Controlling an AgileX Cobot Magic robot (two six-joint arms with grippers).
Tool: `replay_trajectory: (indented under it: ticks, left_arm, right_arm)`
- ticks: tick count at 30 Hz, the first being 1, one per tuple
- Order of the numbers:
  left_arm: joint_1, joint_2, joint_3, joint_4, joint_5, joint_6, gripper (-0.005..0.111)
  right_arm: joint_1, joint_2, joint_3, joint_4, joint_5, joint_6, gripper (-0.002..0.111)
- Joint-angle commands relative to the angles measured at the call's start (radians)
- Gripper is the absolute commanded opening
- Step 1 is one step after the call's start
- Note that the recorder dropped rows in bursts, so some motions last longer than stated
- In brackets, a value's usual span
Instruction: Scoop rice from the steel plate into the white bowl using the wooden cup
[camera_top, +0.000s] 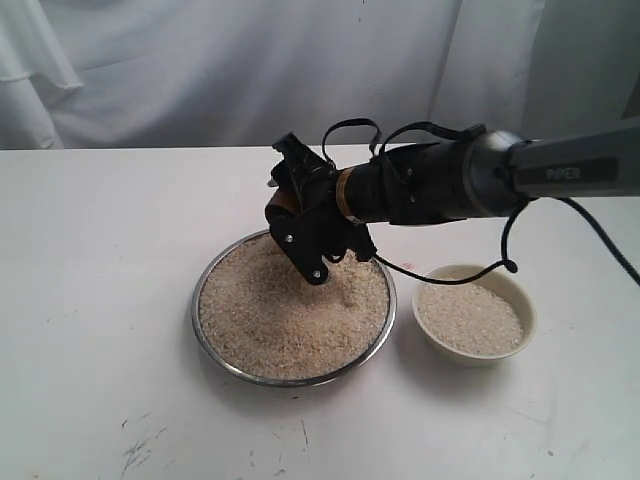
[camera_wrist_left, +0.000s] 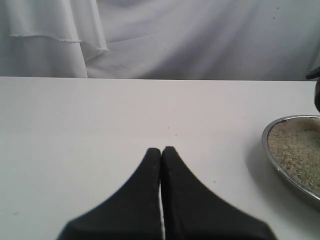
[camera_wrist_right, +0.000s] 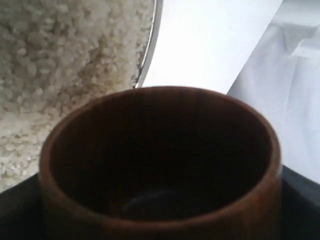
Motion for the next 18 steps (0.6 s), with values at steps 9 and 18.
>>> replay_trajectory:
  ticks: [9, 18]
  left_arm:
    - [-0.002, -0.005, 0.005, -0.001, -0.006, -0.003, 0.000]
    - [-0.002, -0.005, 0.005, -0.001, -0.006, -0.003, 0.000]
  right_arm:
    - [0.047, 0.080, -0.105, 0.000, 0.023, -0.124, 0.000]
    - [0.055, 0.149, -0.157, 0.000, 0.031, -0.174, 0.000]
